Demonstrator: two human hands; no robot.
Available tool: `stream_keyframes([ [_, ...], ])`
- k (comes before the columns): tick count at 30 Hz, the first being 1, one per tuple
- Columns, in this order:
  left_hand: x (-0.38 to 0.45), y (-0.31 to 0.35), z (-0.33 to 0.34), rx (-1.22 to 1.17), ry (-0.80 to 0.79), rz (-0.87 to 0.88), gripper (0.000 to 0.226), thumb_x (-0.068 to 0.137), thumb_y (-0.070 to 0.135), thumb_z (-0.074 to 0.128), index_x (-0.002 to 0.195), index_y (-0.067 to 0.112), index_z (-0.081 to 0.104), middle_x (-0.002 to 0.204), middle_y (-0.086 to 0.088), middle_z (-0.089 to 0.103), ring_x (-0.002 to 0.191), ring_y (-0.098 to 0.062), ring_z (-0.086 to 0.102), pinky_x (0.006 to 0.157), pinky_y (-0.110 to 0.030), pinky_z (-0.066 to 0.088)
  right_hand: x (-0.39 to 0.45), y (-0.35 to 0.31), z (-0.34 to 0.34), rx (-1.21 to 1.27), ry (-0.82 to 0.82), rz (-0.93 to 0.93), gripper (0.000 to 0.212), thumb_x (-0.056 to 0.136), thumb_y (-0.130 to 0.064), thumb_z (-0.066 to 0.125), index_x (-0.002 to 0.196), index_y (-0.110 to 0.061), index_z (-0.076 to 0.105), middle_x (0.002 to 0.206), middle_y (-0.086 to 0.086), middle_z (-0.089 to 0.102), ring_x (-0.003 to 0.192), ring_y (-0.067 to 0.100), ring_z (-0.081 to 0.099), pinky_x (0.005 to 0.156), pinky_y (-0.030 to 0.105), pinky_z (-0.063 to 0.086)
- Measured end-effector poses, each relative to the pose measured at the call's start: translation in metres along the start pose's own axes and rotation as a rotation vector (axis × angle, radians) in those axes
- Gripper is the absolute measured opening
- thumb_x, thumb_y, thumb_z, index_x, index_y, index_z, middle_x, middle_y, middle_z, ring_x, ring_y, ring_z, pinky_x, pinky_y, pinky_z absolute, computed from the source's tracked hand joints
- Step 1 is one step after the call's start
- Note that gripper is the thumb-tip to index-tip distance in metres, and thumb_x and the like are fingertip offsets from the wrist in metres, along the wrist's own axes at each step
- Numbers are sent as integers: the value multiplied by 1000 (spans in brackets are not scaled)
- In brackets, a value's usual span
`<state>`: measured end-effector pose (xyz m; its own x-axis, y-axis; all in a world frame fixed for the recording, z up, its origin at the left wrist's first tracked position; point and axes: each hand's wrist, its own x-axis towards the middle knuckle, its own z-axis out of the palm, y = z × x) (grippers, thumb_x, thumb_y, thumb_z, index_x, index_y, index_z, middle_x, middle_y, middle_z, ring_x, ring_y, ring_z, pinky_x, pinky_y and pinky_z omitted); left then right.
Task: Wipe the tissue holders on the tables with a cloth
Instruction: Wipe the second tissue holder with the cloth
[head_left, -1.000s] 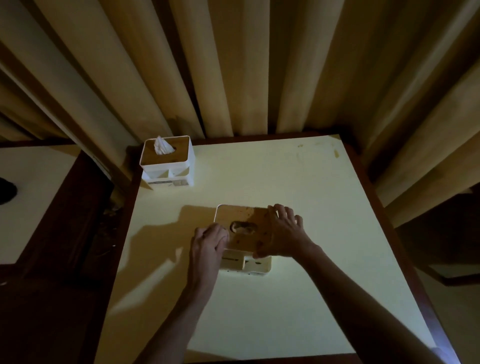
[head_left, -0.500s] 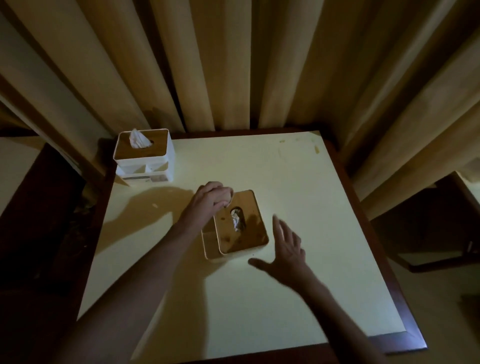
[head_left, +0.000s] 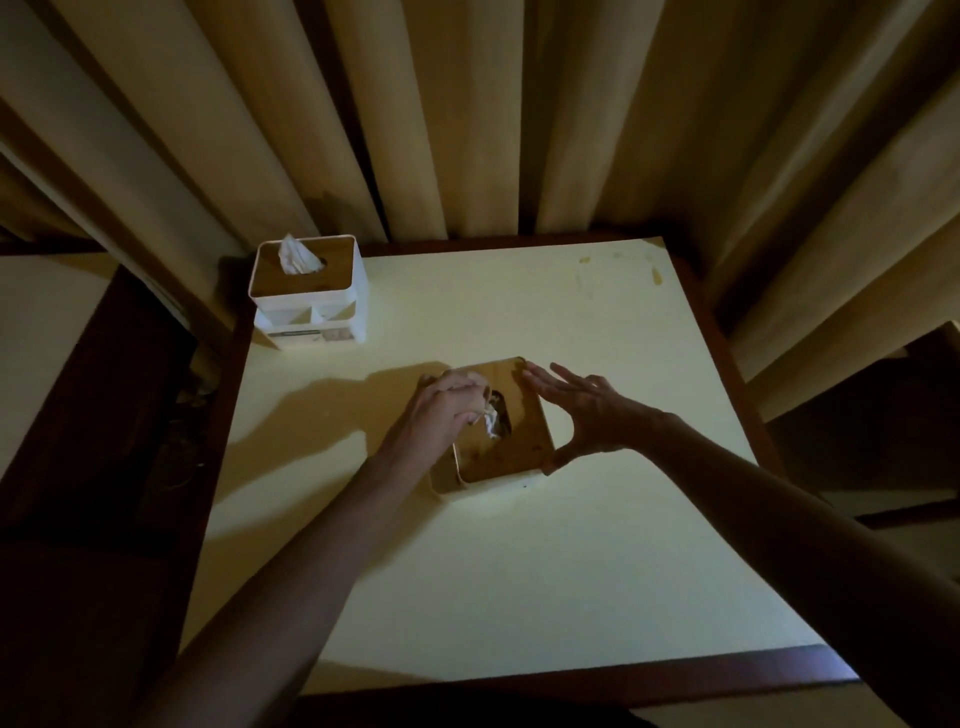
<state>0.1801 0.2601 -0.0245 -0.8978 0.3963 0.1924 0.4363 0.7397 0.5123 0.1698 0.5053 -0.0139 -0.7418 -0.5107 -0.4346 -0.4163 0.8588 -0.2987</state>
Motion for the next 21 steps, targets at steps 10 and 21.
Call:
stream_keyframes([
  [10,-51,13,0,-11,-55,116,25,87,8,58,104,19,71,117,2,66,109,-11,53,85,-20,31,3,2,4,-11,-9,-26,130,61,-76,64,151,-27,-16,158,-10,-18,148,25,-4,115,49,13],
  [21,-1,-10,10,-43,98,-262,35,83,2,65,115,15,69,126,-1,60,112,-21,54,99,-18,31,3,7,6,41,0,-40,130,63,-73,68,150,-29,-17,158,-10,-20,148,25,-4,115,49,12],
])
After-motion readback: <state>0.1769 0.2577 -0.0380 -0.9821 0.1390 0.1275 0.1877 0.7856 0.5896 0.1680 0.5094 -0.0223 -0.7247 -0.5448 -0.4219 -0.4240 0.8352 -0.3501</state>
